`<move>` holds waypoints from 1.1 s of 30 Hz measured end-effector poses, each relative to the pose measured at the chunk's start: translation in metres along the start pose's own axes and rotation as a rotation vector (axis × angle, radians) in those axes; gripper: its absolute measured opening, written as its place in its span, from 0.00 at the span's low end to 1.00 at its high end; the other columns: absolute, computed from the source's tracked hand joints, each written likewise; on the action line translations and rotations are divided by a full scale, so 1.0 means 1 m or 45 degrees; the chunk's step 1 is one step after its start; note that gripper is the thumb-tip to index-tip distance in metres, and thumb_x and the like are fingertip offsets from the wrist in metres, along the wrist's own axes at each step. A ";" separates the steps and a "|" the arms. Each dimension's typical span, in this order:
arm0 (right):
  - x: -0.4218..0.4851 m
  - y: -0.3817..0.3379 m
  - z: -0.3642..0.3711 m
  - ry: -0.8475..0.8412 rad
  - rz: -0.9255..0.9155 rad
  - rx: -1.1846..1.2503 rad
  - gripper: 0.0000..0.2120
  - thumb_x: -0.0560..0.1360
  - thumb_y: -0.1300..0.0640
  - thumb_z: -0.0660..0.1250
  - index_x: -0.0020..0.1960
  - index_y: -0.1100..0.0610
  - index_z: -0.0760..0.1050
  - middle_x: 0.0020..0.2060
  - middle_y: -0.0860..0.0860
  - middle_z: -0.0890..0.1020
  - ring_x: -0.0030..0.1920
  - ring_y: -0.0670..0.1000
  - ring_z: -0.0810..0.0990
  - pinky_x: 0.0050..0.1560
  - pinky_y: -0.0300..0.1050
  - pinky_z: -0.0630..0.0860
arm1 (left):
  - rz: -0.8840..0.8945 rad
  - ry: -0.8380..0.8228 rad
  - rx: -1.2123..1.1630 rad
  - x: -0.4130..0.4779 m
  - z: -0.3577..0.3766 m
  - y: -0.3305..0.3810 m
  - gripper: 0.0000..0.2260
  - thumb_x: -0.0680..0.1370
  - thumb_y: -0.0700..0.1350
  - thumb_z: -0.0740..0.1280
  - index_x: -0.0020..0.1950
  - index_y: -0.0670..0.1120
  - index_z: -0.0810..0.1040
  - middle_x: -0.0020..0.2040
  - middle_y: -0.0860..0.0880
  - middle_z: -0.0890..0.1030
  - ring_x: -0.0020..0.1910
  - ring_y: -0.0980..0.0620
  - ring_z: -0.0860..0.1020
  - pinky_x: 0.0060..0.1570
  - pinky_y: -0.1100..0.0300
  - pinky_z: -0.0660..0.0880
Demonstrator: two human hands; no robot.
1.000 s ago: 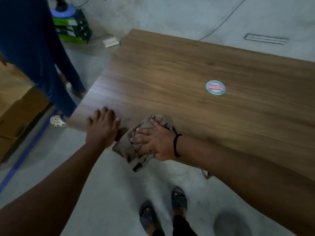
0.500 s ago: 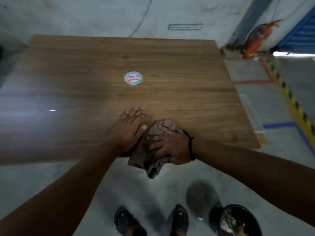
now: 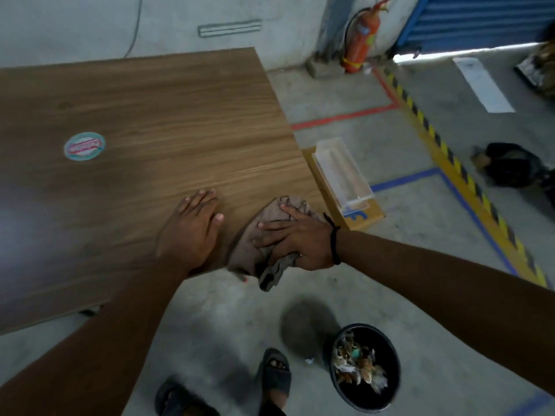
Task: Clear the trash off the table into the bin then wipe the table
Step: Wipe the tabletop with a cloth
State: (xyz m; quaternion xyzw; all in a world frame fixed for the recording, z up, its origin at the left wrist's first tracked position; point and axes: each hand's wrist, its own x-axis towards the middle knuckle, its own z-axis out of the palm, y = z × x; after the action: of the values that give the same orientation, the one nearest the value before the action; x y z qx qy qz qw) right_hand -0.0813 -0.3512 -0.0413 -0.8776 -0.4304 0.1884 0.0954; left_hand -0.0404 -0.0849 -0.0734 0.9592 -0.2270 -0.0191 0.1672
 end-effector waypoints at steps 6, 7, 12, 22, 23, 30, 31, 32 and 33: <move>-0.046 0.027 -0.002 0.038 0.129 0.077 0.28 0.68 0.44 0.49 0.60 0.46 0.78 0.71 0.42 0.69 0.76 0.47 0.55 0.73 0.66 0.38 | 0.002 -0.015 0.072 -0.004 -0.001 0.001 0.27 0.80 0.55 0.45 0.72 0.42 0.66 0.74 0.45 0.66 0.74 0.48 0.61 0.74 0.53 0.53; -0.050 0.029 -0.002 0.043 0.160 0.105 0.29 0.67 0.44 0.48 0.61 0.47 0.78 0.71 0.43 0.69 0.76 0.45 0.54 0.73 0.65 0.37 | 0.001 -0.016 0.074 -0.004 0.000 0.000 0.27 0.80 0.55 0.45 0.72 0.42 0.66 0.74 0.45 0.66 0.74 0.48 0.61 0.74 0.53 0.52; -0.054 0.024 -0.002 0.133 0.222 0.169 0.30 0.68 0.45 0.47 0.62 0.49 0.77 0.70 0.45 0.71 0.74 0.44 0.54 0.73 0.65 0.38 | -0.006 -0.017 0.085 -0.006 0.000 -0.003 0.27 0.80 0.55 0.46 0.73 0.43 0.65 0.74 0.46 0.66 0.75 0.49 0.60 0.74 0.55 0.50; -0.077 0.057 -0.021 0.067 0.396 -0.017 0.25 0.72 0.49 0.54 0.64 0.54 0.77 0.70 0.50 0.71 0.74 0.54 0.63 0.70 0.64 0.57 | 0.006 0.000 0.089 -0.006 -0.002 -0.003 0.28 0.79 0.56 0.45 0.73 0.44 0.65 0.75 0.47 0.64 0.75 0.50 0.59 0.74 0.56 0.50; -0.077 0.060 -0.026 0.068 0.447 -0.039 0.25 0.71 0.49 0.54 0.64 0.54 0.76 0.70 0.51 0.72 0.74 0.54 0.64 0.69 0.61 0.58 | 0.010 0.002 0.088 -0.006 -0.002 -0.003 0.28 0.79 0.56 0.45 0.73 0.44 0.65 0.75 0.47 0.65 0.75 0.50 0.59 0.74 0.56 0.50; -0.015 0.033 -0.043 0.300 1.230 -0.016 0.25 0.74 0.50 0.55 0.72 0.46 0.64 0.75 0.47 0.61 0.76 0.56 0.56 0.68 0.66 0.59 | 0.012 0.015 0.073 -0.003 0.000 -0.005 0.27 0.80 0.54 0.45 0.73 0.43 0.66 0.74 0.46 0.66 0.75 0.49 0.61 0.74 0.55 0.51; 0.001 0.020 -0.037 0.412 1.344 0.091 0.26 0.74 0.52 0.56 0.72 0.45 0.63 0.76 0.48 0.59 0.76 0.58 0.55 0.68 0.69 0.58 | 0.014 0.014 0.071 -0.003 0.000 -0.006 0.27 0.80 0.54 0.45 0.73 0.43 0.66 0.74 0.46 0.66 0.74 0.49 0.61 0.74 0.55 0.51; 0.017 0.006 -0.030 0.496 1.472 0.198 0.27 0.74 0.54 0.56 0.72 0.44 0.61 0.76 0.49 0.57 0.76 0.60 0.53 0.68 0.71 0.57 | 0.018 0.011 0.074 -0.003 -0.001 -0.006 0.27 0.80 0.54 0.45 0.73 0.42 0.66 0.74 0.46 0.66 0.75 0.49 0.61 0.74 0.55 0.51; 0.032 -0.007 -0.023 0.538 1.616 0.295 0.28 0.74 0.56 0.56 0.73 0.44 0.59 0.77 0.52 0.54 0.76 0.61 0.51 0.68 0.73 0.54 | 0.018 0.000 0.072 -0.003 0.000 -0.006 0.27 0.80 0.54 0.44 0.73 0.42 0.65 0.74 0.46 0.66 0.75 0.49 0.60 0.74 0.55 0.50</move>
State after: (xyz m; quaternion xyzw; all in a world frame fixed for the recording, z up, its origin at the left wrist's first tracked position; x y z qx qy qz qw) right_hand -0.0588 -0.3219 -0.0262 -0.9623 0.2190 0.0771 0.1418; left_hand -0.0404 -0.0780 -0.0752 0.9620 -0.2340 -0.0115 0.1403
